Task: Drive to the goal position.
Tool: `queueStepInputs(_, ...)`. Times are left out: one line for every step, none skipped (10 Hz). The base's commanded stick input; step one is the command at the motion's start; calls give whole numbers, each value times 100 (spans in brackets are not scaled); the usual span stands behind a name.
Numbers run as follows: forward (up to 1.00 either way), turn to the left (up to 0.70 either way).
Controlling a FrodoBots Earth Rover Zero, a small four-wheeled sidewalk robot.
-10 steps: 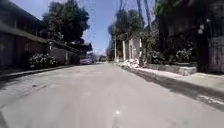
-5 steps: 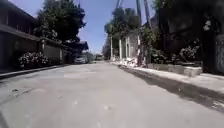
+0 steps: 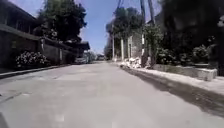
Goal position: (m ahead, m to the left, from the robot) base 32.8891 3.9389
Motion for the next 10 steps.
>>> queueStepInputs(85,2)
queueStepInputs(85,0)
queueStepInputs(85,0)
queueStepInputs(85,0)
queueStepInputs(85,0)
queueStepInputs(85,0)
queueStepInputs(85,0)
queueStepInputs(85,0)
queueStepInputs(85,0)
queueStepInputs(85,0)
